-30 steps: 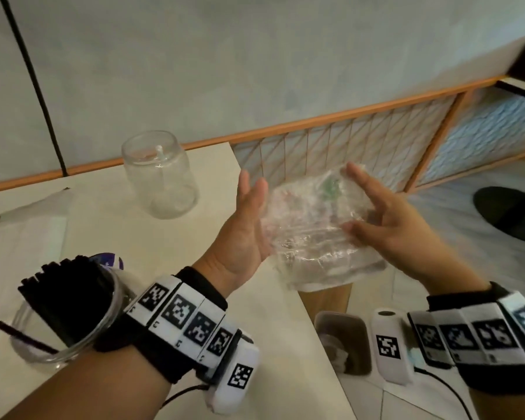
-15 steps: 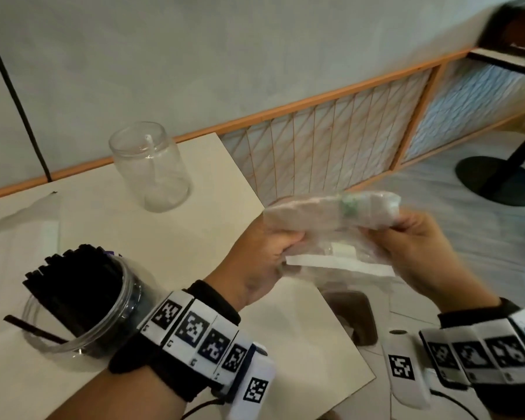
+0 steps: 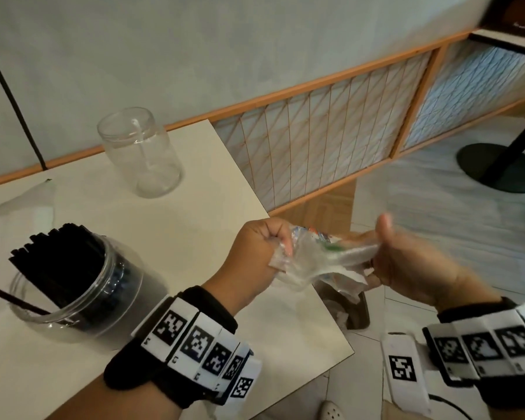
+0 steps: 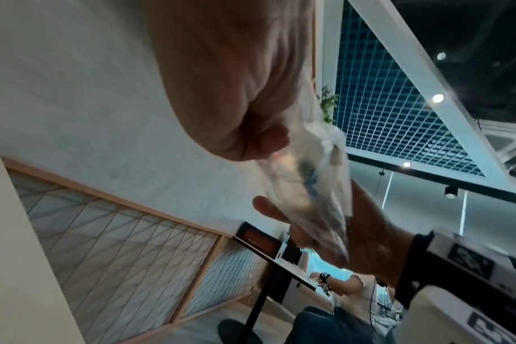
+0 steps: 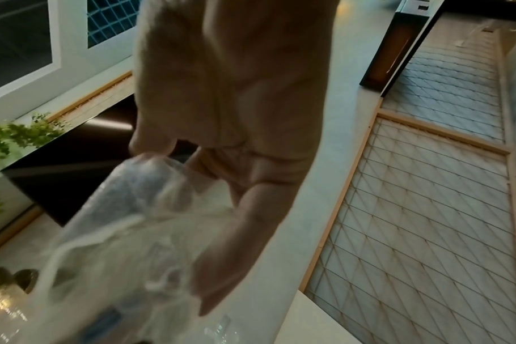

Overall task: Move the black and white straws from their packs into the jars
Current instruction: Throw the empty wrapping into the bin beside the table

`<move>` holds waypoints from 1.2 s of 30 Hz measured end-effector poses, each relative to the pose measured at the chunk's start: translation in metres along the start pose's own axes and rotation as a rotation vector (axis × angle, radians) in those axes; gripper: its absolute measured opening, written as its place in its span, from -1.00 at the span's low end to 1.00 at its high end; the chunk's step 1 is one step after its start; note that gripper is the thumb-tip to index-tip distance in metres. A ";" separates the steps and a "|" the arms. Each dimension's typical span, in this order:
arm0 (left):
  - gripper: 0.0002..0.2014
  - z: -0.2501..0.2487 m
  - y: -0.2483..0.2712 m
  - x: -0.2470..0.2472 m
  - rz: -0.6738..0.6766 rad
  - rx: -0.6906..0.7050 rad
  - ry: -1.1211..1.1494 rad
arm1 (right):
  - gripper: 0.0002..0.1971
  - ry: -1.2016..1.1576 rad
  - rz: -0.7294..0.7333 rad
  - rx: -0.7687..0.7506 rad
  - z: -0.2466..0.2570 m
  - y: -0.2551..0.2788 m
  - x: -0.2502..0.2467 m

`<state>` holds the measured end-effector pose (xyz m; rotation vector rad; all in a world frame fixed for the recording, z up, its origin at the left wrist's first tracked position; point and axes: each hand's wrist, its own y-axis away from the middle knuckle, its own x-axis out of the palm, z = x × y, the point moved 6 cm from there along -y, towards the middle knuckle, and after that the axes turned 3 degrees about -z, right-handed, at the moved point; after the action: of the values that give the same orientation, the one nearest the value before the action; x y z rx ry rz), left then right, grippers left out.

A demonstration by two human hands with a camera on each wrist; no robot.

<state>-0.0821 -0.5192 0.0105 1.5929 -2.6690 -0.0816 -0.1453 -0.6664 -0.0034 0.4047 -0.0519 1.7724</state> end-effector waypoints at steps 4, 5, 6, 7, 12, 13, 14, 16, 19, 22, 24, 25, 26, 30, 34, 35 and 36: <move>-0.61 0.019 -0.002 0.018 -0.166 -0.033 -0.048 | -0.68 0.148 -0.127 -0.012 -0.004 0.006 -0.028; -0.56 0.025 -0.001 0.026 -0.179 -0.057 -0.051 | -0.77 0.153 -0.176 -0.018 -0.003 0.008 -0.035; -0.51 0.032 0.000 0.036 -0.184 -0.083 -0.054 | -0.67 0.177 -0.230 -0.024 -0.004 0.010 -0.048; -0.49 0.036 0.003 0.047 -0.184 -0.115 -0.047 | -0.55 0.191 -0.289 -0.021 -0.006 0.013 -0.060; -0.71 0.074 0.011 0.095 -0.098 -0.307 -0.033 | -0.62 0.268 -0.588 -0.014 -0.021 0.030 -0.119; -0.70 0.084 0.013 0.102 -0.081 -0.318 -0.083 | -0.68 0.296 -0.637 0.007 -0.028 0.032 -0.128; -0.67 0.093 0.015 0.106 -0.090 -0.318 -0.142 | -0.71 0.320 -0.675 0.031 -0.036 0.033 -0.137; -0.59 0.107 0.020 0.105 -0.234 -0.314 -0.273 | -0.75 0.364 -0.767 0.080 -0.058 0.033 -0.156; -0.50 0.123 0.029 0.092 -0.510 -0.346 -0.410 | -0.84 0.436 -0.873 0.170 -0.098 0.032 -0.184; -0.44 0.143 0.034 0.086 -0.554 -0.408 -0.647 | -0.69 0.615 -0.831 0.255 -0.141 0.022 -0.199; -0.37 0.153 0.034 0.086 -0.507 -0.425 -0.847 | -0.67 0.704 -0.758 0.281 -0.168 0.009 -0.203; -0.29 0.158 0.033 0.087 -0.478 -0.441 -0.909 | -0.65 0.724 -0.735 0.308 -0.184 0.003 -0.206; -0.24 0.163 0.033 0.088 -0.450 -0.465 -0.952 | -0.62 0.733 -0.718 0.349 -0.202 -0.003 -0.210; -0.24 0.177 0.036 0.093 -0.375 -0.499 -1.124 | -0.49 0.753 -0.634 0.464 -0.270 -0.025 -0.223; -0.20 0.179 0.037 0.097 -0.358 -0.473 -1.222 | -0.48 0.731 -0.604 0.566 -0.318 -0.034 -0.232; -0.20 0.180 0.037 0.096 -0.364 -0.459 -1.224 | -0.48 0.725 -0.605 0.587 -0.328 -0.036 -0.233; -0.20 0.180 0.038 0.095 -0.375 -0.441 -1.221 | -0.47 0.720 -0.603 0.607 -0.337 -0.038 -0.235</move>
<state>-0.1702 -0.5801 -0.1664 2.2326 -2.4594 -2.0534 -0.1473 -0.7924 -0.3956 0.1555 1.0310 1.2095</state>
